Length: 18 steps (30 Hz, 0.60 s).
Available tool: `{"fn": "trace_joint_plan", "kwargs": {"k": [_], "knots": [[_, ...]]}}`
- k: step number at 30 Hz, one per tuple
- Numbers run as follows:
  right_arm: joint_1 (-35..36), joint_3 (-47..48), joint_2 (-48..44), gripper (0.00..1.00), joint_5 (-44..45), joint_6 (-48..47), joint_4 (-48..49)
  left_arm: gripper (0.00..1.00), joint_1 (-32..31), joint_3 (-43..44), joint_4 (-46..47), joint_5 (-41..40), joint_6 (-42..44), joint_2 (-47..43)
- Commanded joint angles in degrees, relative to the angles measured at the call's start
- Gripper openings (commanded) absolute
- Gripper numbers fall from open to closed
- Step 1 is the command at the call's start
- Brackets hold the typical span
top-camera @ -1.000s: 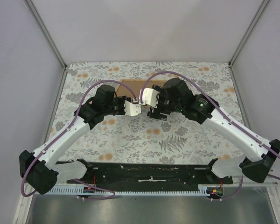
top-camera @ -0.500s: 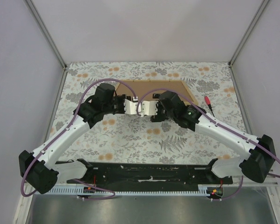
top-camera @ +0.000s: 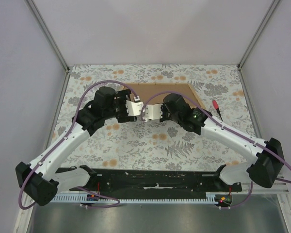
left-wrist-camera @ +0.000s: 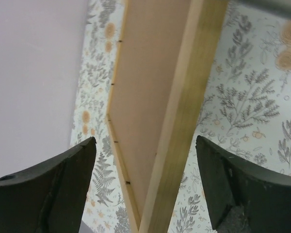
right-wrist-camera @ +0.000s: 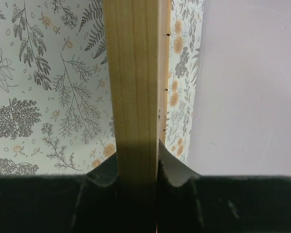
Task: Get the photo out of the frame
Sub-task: Turn over the photo frame at the center of the board.
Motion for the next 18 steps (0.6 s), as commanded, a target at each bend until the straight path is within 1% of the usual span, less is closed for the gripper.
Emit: {"fn": "trace_joint_plan", "kwargs": {"k": [1, 3, 6, 9, 11, 13, 16, 18], "knots": [[-0.3, 7.4, -1.6, 0.00, -1.1, 4.3, -5.9, 0.90, 0.6, 2.2, 6.8, -4.5, -7.9, -5.3], [-0.3, 9.7, -1.9, 0.00, -2.4, 6.7, -9.0, 0.91, 1.4, 4.0, 7.7, -5.7, -10.5, -6.8], [-0.3, 15.3, -0.8, 0.00, -4.3, 12.2, -14.7, 0.92, 3.0, 7.6, 10.4, -10.6, -15.6, -8.4], [-0.4, 27.4, 3.3, 0.00, -7.7, 20.9, -24.9, 0.92, 5.6, 11.7, 14.1, -20.1, -19.7, -8.3], [-0.4, 36.9, 7.0, 0.00, -10.2, 26.2, -31.2, 0.93, 8.7, 14.4, 14.6, -22.8, -21.4, -8.3], [-0.6, 46.3, 10.8, 0.00, -12.9, 31.3, -36.2, 0.93, 12.3, 16.9, 13.9, -23.3, -23.7, -8.5], [-3.1, 53.8, 13.5, 0.00, -17.1, 37.1, -36.3, 0.93, 15.0, 17.4, 13.1, -23.1, -26.4, -9.8], [-6.6, 58.6, 15.9, 0.00, -21.7, 40.7, -36.5, 0.94, 15.3, 16.7, 12.4, -22.4, -27.2, -10.4]]}}
